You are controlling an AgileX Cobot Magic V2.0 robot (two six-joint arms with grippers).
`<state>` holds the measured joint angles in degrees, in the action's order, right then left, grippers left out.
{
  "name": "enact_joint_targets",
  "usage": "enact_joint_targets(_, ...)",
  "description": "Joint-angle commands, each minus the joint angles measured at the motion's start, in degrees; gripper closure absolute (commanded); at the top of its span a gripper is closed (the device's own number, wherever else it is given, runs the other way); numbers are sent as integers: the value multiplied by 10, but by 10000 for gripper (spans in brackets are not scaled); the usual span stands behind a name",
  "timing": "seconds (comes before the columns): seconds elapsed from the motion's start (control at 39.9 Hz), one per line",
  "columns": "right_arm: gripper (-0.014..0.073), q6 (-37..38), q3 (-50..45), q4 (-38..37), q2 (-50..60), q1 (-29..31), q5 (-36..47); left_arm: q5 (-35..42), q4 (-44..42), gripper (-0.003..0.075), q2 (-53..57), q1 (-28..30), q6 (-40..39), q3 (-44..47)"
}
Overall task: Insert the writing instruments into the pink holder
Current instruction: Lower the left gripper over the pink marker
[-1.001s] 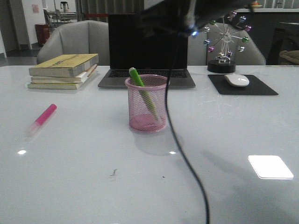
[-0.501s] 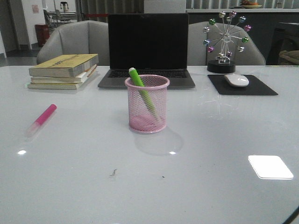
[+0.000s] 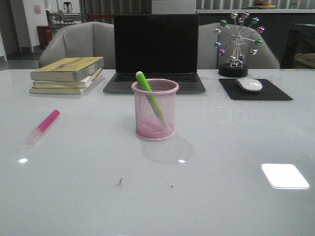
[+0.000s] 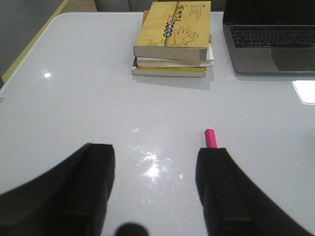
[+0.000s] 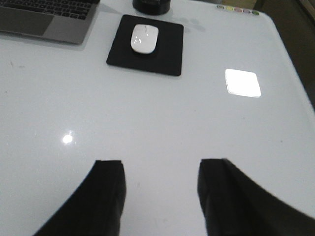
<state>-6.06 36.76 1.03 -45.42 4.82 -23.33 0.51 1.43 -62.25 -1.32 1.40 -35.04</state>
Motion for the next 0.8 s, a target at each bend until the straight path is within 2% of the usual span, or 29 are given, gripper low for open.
enact_joint_targets(0.0, 139, 13, 1, 1, 6, 10, 35, 48, 4, 283, 9, 0, -1, -21)
enact_joint_targets(0.15, 139, 14, 0, 1, 4, 12, 37, 53, 4, 283, 9, -3, -1, -29)
enact_joint_targets(0.28, 139, 14, 0, 1, 4, 12, 34, 32, 0, 283, -22, -19, -1, -90)
enact_joint_targets(0.48, 139, 14, 0, 2, 4, 12, 33, -91, 0, 283, -135, -51, -1, -245)
enact_joint_targets(0.5, 168, 14, 0, 2, 4, 12, 33, -111, 0, 283, -156, -55, -1, -262)
enact_joint_targets(0.78, 168, 14, 0, 2, 4, 12, 29, -284, 24, 283, -359, -66, -1, -475)
